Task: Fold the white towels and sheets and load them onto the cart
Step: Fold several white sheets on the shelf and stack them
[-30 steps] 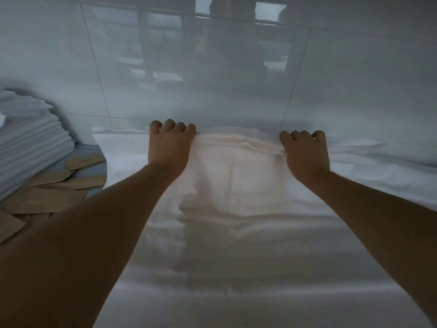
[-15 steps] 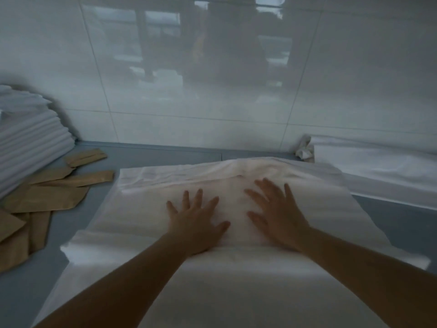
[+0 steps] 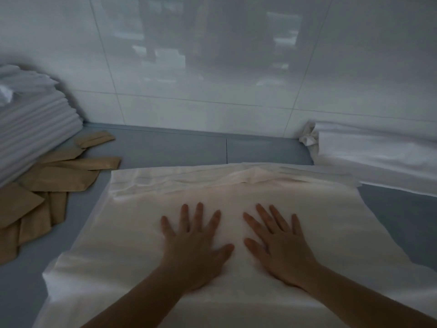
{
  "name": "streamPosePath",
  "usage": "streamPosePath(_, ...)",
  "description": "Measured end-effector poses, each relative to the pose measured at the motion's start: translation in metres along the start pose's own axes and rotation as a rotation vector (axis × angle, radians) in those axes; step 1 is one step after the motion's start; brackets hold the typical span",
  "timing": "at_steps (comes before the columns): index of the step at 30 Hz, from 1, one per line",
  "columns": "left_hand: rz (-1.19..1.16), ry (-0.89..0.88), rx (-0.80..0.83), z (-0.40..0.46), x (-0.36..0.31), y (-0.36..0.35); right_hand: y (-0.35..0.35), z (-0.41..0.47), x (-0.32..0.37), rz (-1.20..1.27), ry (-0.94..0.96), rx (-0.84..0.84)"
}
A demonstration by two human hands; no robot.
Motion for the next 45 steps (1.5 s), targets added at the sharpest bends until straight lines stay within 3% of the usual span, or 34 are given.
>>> streamPosePath(6, -0.028, 0.017, 0.019, 0.075, 0.016, 0.005, 0.008, 0.058, -0.018, 0.032, -0.058, -0.042)
streamPosePath(14, 0.002, 0.061, -0.131, 0.159, 0.041, -0.002, 0.003, 0.134, -0.071, 0.017, -0.149, -0.101)
streamPosePath(20, 0.019, 0.097, -0.229, 0.199, 0.044, 0.004, 0.019, 0.15, -0.08, 0.119, -0.129, -0.587)
streamPosePath(22, 0.032, 0.088, -0.264, 0.198, 0.043, 0.005, 0.015, 0.149, -0.08, 0.07, -0.124, -0.478)
streamPosePath(25, 0.019, 0.072, -0.231, 0.182, 0.037, 0.002, 0.003, 0.14, -0.082, 0.008, -0.179, -0.133)
streamPosePath(27, -0.016, 0.09, -0.177, 0.168, 0.035, 0.002, 0.002, 0.123, -0.08, -0.008, -0.196, -0.043)
streamPosePath(31, 0.0, 0.101, -0.148, 0.132, 0.029, -0.006, 0.0, 0.082, -0.07, -0.052, -0.207, 0.006)
streamPosePath(39, 0.065, 0.042, -0.402, 0.149, 0.042, 0.017, 0.003, 0.058, -0.056, -0.056, -0.214, 0.023)
streamPosePath(42, -0.013, 0.13, -0.295, 0.155, 0.046, 0.004, 0.002, 0.06, -0.058, -0.061, -0.227, -0.023)
streamPosePath(45, -0.022, 0.161, -0.163, 0.161, 0.049, 0.0, 0.007, 0.071, -0.036, -0.029, -0.078, -0.114)
Point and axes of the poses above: each hand's wrist, its own z-axis towards the middle knuckle, its own y-axis out of the back of the hand, x = y × z, the point moved 4 cm from there along z, towards the middle knuckle, and after that the axes turned 8 degrees about -x, right-handed, at the moved point
